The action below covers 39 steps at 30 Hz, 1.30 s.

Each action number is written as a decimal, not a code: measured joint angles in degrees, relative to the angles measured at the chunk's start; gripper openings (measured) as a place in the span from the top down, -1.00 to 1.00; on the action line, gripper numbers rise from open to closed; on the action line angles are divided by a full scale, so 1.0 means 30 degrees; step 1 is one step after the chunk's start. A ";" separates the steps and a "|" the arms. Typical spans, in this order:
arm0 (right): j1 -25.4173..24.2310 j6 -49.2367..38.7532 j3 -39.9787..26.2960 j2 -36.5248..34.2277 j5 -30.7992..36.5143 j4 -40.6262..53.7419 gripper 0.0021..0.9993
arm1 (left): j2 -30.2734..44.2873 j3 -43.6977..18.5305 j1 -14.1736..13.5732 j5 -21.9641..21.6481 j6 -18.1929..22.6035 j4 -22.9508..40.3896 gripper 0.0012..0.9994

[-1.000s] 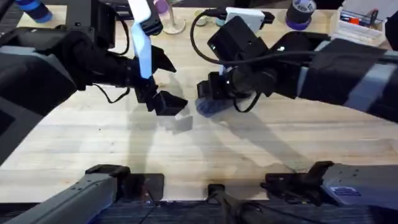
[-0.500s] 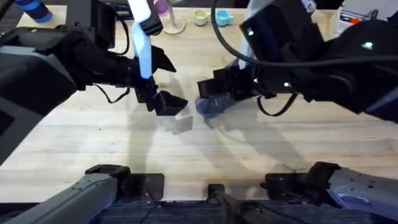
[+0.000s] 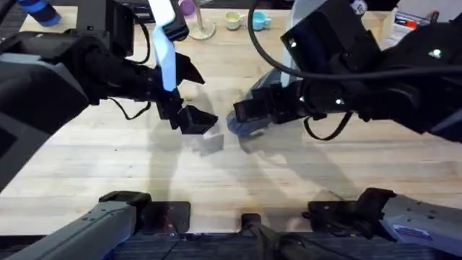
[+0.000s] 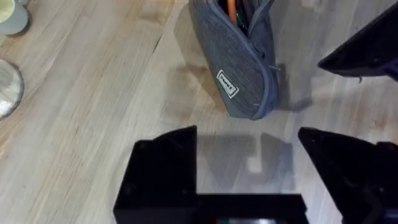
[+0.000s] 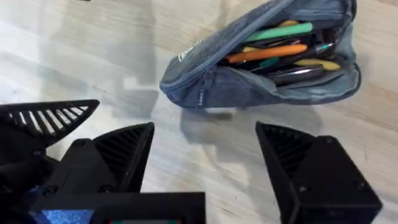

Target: Unzip the bag, pick up the pens from the table one at a time and place them inside, then zip the bag closed.

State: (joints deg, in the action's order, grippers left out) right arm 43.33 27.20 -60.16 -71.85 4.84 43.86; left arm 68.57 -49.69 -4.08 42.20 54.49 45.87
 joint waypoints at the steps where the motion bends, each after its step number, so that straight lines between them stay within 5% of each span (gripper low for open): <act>1: 0.0000 0.0000 0.0000 0.0000 -0.0042 0.0000 -0.99 | 0.0003 0.0000 0.0000 0.0004 0.0002 0.0000 -0.99; 15: 0.0000 0.0073 0.0000 -0.0082 -0.0058 -0.0015 -0.99 | 0.0003 0.0000 0.0000 0.0004 -0.0003 0.0000 -0.99; 36: 0.0000 0.1381 0.1188 -0.4389 -0.0044 -0.4682 -0.99 | 0.0000 0.0000 0.0000 0.0004 -0.0003 0.0000 -0.99; 39: 0.0000 0.1498 0.1188 -0.4857 0.0004 -0.4813 -0.80 | -0.0001 0.0000 0.0000 0.0004 -0.0003 0.0000 -0.99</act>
State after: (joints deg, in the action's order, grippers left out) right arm 43.33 31.69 -56.60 -86.43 4.85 29.42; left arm 68.56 -49.69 -4.08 42.22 54.48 45.87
